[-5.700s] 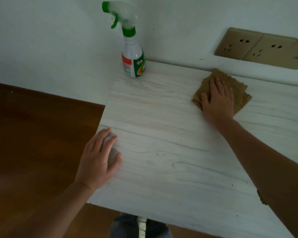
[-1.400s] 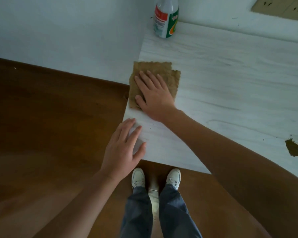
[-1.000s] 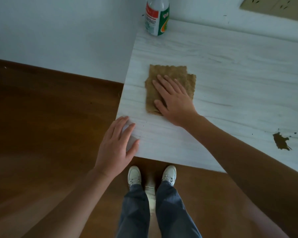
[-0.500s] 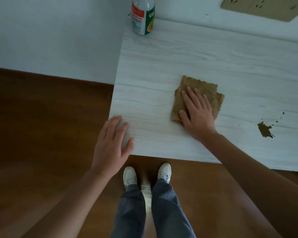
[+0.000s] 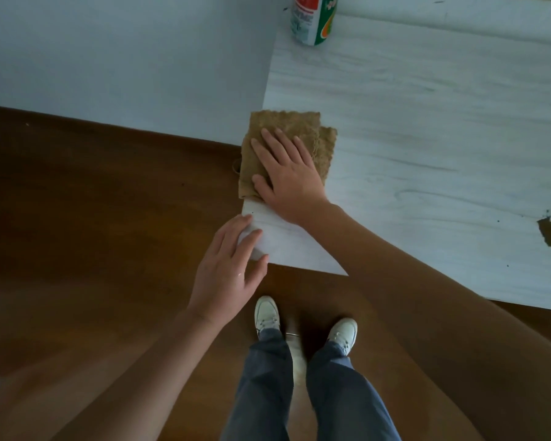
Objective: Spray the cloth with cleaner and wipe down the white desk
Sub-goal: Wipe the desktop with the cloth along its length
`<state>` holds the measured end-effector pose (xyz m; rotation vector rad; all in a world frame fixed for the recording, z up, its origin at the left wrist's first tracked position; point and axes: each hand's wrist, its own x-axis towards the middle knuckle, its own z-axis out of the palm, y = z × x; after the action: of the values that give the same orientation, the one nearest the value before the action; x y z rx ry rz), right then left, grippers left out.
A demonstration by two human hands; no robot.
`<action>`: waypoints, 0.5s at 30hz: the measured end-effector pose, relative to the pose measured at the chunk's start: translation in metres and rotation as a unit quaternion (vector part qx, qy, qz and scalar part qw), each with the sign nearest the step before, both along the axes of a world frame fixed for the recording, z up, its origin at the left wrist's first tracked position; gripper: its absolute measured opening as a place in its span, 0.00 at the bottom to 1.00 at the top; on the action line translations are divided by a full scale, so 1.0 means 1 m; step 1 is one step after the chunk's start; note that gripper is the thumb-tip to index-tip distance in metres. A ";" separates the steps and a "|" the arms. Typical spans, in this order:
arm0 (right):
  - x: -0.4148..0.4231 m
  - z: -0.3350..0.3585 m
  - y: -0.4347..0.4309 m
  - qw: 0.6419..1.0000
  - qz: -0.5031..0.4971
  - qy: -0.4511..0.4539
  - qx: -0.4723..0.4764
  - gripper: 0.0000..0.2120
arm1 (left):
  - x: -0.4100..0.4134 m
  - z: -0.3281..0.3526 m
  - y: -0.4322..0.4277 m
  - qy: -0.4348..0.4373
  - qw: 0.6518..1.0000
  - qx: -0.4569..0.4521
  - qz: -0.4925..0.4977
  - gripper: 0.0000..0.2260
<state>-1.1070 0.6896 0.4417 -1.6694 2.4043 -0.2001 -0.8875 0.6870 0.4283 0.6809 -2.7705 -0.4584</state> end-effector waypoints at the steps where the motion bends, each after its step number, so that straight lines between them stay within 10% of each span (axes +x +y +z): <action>1: -0.001 0.001 0.004 1.000 0.005 -0.002 0.001 0.30 | 0.000 0.001 0.001 -0.003 1.000 0.000 0.000 0.17; 15: -0.098 0.003 0.226 0.998 -0.070 0.005 0.000 0.30 | -0.021 0.014 0.038 -0.076 0.990 0.017 0.116 0.18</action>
<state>-1.2053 0.9156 0.4451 -1.5076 2.5300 -0.2137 -0.9086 0.7248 0.4418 1.0743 -2.7795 -0.4209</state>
